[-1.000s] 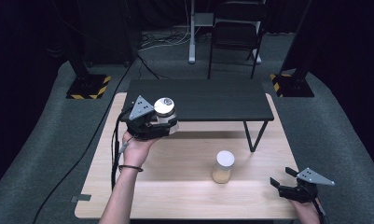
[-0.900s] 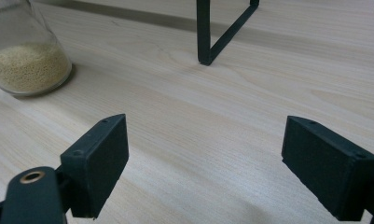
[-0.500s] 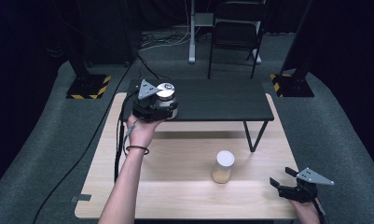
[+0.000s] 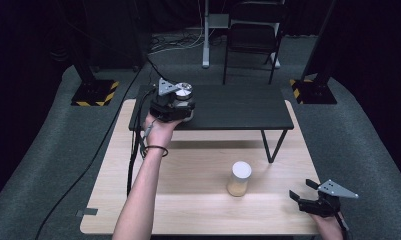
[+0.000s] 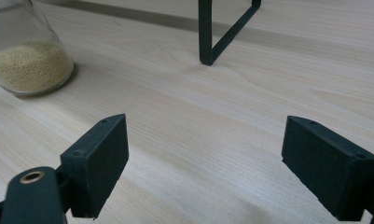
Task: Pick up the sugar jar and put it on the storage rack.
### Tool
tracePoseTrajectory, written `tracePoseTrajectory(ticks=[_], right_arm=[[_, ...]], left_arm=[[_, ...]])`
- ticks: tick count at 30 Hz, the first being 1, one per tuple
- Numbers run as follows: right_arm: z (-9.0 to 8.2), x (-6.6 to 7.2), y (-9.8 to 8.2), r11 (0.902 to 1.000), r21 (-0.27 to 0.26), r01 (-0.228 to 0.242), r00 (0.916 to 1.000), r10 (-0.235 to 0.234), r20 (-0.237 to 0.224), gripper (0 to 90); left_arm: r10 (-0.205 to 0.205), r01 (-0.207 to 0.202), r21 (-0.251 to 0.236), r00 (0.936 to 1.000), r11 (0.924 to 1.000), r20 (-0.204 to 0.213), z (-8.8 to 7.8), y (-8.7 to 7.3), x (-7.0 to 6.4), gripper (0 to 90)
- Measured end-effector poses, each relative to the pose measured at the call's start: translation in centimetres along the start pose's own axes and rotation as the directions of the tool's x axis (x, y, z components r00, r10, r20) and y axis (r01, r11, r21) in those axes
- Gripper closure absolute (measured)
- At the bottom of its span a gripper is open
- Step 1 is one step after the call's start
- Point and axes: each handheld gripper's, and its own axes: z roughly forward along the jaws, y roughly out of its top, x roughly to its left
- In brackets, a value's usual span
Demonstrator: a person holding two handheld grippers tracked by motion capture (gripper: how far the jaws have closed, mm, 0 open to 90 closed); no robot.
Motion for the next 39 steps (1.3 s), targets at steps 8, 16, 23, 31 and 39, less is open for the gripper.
tracePoseTrajectory(ticks=[8,16,23,31,39], right_arm=[[0.0,0.0,0.0,1.0000,0.000,0.000,1.0000,0.000,-0.001,13.4],[0.1,0.0,0.1,1.0000,0.004,0.005,1.0000,-0.005,-0.001,13.4],[0.1,0.2,0.1,1.0000,0.004,0.004,1.0000,-0.004,0.004,13.4],[0.1,0.3,0.1,1.0000,0.005,0.000,1.0000,0.000,0.007,13.3],[0.1,0.4,0.1,1.0000,0.004,0.004,0.9999,-0.004,0.012,13.3]], left_arm=[[0.018,-0.019,-0.027,0.9998,0.9995,-0.006,-0.9,-0.7,-0.3,21.5],[0.054,-0.052,-0.072,0.9982,0.9960,0.025,-4.3,-3.9,0.8,17.1],[0.074,-0.072,-0.085,0.9970,0.9938,0.024,-6.9,-8.6,1.1,16.1],[0.055,-0.053,-0.107,0.9983,0.9929,0.018,-9.4,-14.8,1.0,16.0],[0.060,-0.061,-0.077,0.9980,0.9951,-0.018,-10.1,-19.8,0.1,15.6]])
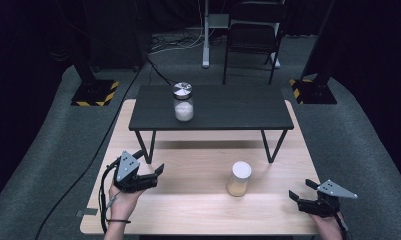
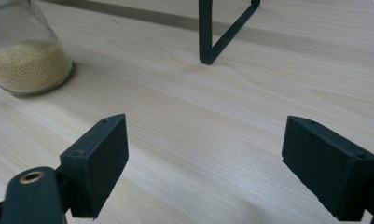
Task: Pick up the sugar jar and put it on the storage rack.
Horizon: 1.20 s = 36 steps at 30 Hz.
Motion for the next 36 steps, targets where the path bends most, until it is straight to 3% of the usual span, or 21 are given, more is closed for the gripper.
tracePoseTrajectory(ticks=[1,2,3,9,13,16,25,28,36], right_arm=[[0.0,0.0,0.0,1.0000,0.000,0.000,1.0000,0.000,0.001,13.3],[0.0,0.0,0.0,1.0000,0.000,0.000,1.0000,0.000,0.001,13.3],[0.0,0.0,0.0,1.0000,0.000,-0.002,1.0000,0.002,0.001,13.3],[0.0,0.1,0.0,1.0000,0.002,-0.003,1.0000,0.003,0.008,13.2],[0.0,0.1,0.1,1.0000,0.005,0.002,1.0000,-0.002,0.007,13.3],[0.0,0.1,0.1,1.0000,0.005,0.004,1.0000,-0.004,0.009,13.3],[0.1,0.0,0.1,0.9999,0.003,-0.011,0.9999,0.011,0.012,13.2],[0.1,0.1,0.2,0.9999,0.009,0.006,0.9999,-0.006,0.008,13.3],[-0.1,0.2,0.1,0.9999,0.008,0.010,0.9999,-0.010,0.005,13.1]], left_arm=[[-0.021,0.021,0.005,0.9998,0.9998,0.004,-0.1,-1.6,0.1,15.5],[-0.021,0.021,0.005,0.9998,0.9998,0.004,-0.1,-1.6,0.1,15.5],[-0.026,0.026,0.013,0.9996,0.9996,-0.010,-0.1,-3.1,-0.2,15.5],[-0.059,0.061,0.044,0.9977,0.9972,-0.032,-0.3,-6.9,-0.6,15.5],[-0.018,0.023,0.075,0.9974,0.9969,-0.070,-0.4,-7.6,-1.0,15.6],[-0.015,0.021,0.084,0.9972,0.9962,-0.074,-0.4,-8.2,-1.3,15.8],[-0.031,0.038,0.092,0.9966,0.9950,-0.076,-0.1,-8.9,-0.7,15.4],[-0.021,0.030,0.089,0.9952,0.9956,-0.096,-0.1,-9.0,-1.0,15.5],[-0.035,0.042,0.081,0.9955,0.9958,-0.088,-0.3,-9.1,-1.1,15.4]])
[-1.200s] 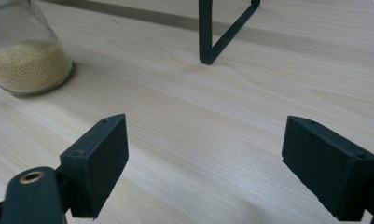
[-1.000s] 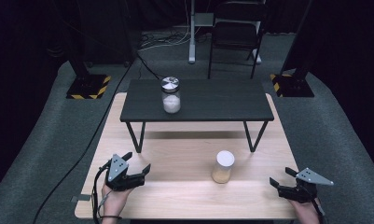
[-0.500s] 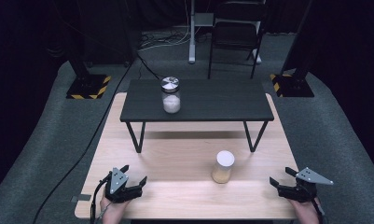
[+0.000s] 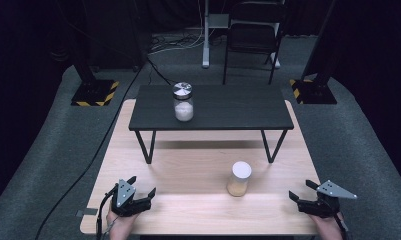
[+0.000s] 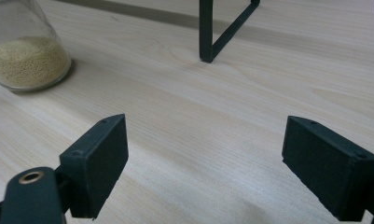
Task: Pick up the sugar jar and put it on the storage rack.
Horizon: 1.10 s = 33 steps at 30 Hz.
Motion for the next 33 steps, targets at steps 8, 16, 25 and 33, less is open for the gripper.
tracePoseTrajectory(ticks=[8,16,25,33], right_arm=[[0.00,-0.06,0.00,1.0000,0.000,-0.004,1.0000,0.004,0.004,13.1],[0.09,-0.12,0.09,1.0000,0.003,-0.001,1.0000,0.001,0.000,13.2],[0.05,-0.06,0.04,1.0000,0.001,0.000,1.0000,0.000,0.002,13.1],[0.06,-0.08,0.04,1.0000,0.001,-0.001,1.0000,0.001,0.002,13.1]], left_arm=[[0.010,-0.010,0.008,0.9997,0.9999,0.024,0.19,0.11,-0.09,15.4],[-0.004,0.004,0.004,0.9998,1.0000,0.018,0.13,0.02,0.03,15.2],[-0.023,0.023,0.003,0.9995,0.9997,0.023,0.15,-0.04,0.20,15.2],[-0.022,0.022,0.007,0.9995,0.9997,0.023,0.18,-0.01,0.25,15.2]])
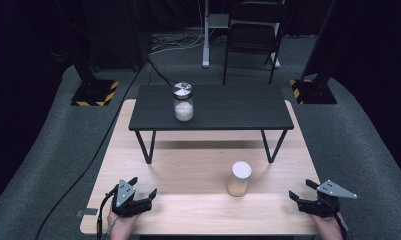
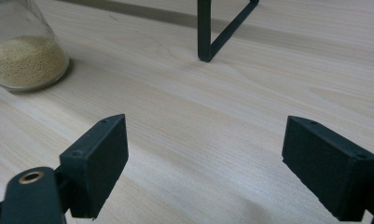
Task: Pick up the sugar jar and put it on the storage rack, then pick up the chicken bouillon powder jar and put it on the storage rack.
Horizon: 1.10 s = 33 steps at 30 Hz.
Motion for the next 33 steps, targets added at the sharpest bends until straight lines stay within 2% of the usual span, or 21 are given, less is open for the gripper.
tracePoseTrajectory(ticks=[33], right_arm=[[-0.17,-0.05,-0.10,1.0000,-0.001,-0.008,1.0000,0.008,0.003,13.7]], left_arm=[[-0.008,0.008,0.009,1.0000,0.9999,0.003,0.25,0.21,0.28,14.9]])
